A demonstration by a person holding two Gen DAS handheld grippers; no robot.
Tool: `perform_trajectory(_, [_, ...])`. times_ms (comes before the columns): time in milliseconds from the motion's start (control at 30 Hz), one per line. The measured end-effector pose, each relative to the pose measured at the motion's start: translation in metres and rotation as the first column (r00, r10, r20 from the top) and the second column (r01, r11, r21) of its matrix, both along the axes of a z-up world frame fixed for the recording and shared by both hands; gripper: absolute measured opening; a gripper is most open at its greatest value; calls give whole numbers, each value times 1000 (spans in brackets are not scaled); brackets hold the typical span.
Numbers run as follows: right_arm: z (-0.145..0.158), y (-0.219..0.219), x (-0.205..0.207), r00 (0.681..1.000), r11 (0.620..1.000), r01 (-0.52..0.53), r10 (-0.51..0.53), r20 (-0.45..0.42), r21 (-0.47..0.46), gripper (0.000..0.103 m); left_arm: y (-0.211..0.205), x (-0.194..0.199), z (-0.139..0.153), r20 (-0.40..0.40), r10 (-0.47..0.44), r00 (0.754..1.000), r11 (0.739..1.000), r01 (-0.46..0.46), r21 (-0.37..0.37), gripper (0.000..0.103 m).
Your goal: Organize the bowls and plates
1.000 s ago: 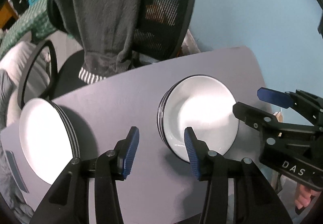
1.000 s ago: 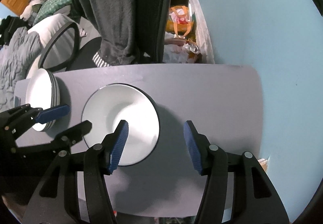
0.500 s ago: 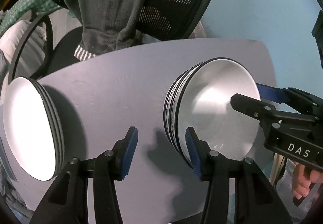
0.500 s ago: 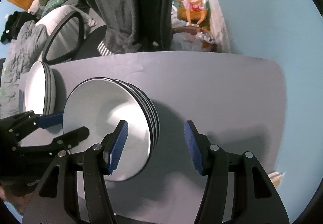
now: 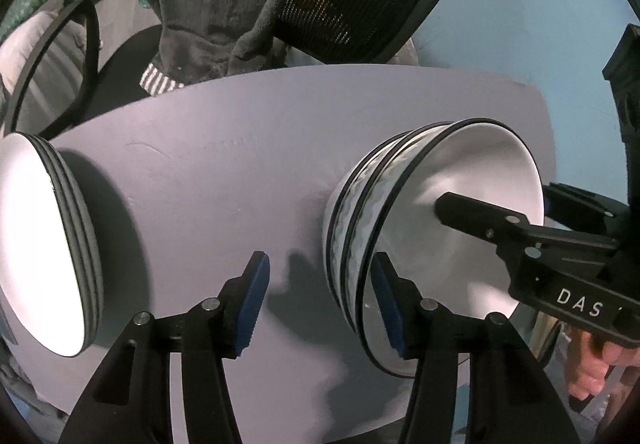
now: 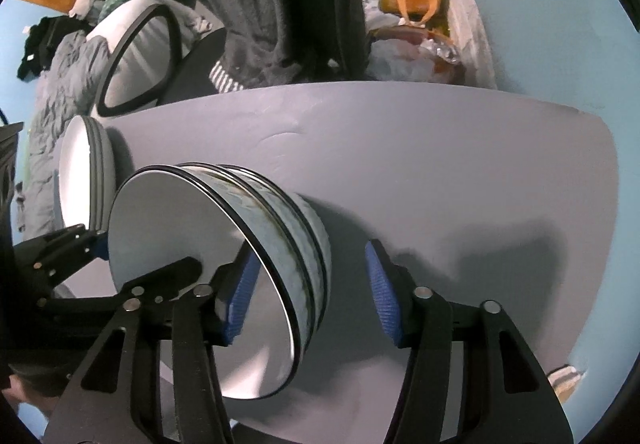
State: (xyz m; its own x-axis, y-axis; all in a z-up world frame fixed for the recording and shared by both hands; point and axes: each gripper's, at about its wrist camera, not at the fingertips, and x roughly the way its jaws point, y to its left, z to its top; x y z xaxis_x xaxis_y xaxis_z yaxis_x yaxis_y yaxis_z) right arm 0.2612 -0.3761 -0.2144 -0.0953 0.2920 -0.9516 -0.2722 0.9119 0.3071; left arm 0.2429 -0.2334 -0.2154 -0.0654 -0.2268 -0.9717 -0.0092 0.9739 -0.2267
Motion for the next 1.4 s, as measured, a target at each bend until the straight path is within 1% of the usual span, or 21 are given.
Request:
perform_trajectory(67, [0, 1, 1, 1000, 1000, -5, 5, -7, 16, 45, 2, 0, -1, -3, 9, 1000, 1000, -9, -25, 47])
perform_trajectory(100, [0, 1, 1, 1000, 1000, -8, 8, -9, 25, 41, 1, 0, -1, -1, 10, 1000, 999, -10, -38, 41])
perform_trajectory(133, [0, 1, 2, 1000, 999, -11, 11, -10, 30, 39, 1, 0, 0, 0, 11, 1000, 999, -11, -47, 38])
perform_trajectory(167, [1, 2, 2, 1000, 999, -15, 15, -13, 36, 36, 0, 0, 0, 1, 11, 1000, 999, -11, -49, 36])
perform_trajectory(233, [1, 2, 3, 1000, 999, -26, 27, -17, 38, 35, -1, 0, 1, 2, 15, 1000, 998, -15, -61, 28])
perform_trajectory(267, [1, 3, 3, 999, 999, -30, 30, -16, 38, 35, -1, 0, 1, -1, 20, 1000, 997, -20, -69, 27])
perform_trajectory(367, [1, 4, 3, 999, 999, -37, 38, -20, 39, 34, 1, 1, 0, -15, 43, 999, 996, -44, -77, 27])
perform_trajectory(500, [3, 11, -1, 998, 998, -65, 65, 8, 4, 34, 4, 0, 1, -18, 54, 998, 995, -56, -83, 26])
perform_trajectory(633, [2, 16, -5, 998, 998, -61, 61, 5, -15, 34, 8, -6, 3, -20, 53, 998, 997, -54, -58, 26])
perform_trajectory(700, [2, 21, -10, 998, 998, -65, 66, 4, -18, 34, 14, -12, 4, -19, 54, 998, 997, -55, -59, 26])
perform_trajectory(933, [1, 48, -39, 996, 996, -87, 87, 0, -23, 29, 46, -44, 7, -20, 66, 998, 997, -67, -26, 25])
perform_trajectory(1167, [-1, 87, -75, 994, 993, -110, 110, -1, -31, 28, 84, -82, 8, -15, 86, 996, 996, -86, -11, 25])
perform_trajectory(1400, [-3, 125, -104, 994, 993, -111, 111, 8, -40, 27, 129, -122, 6, -20, 125, 992, 992, -125, -2, 25])
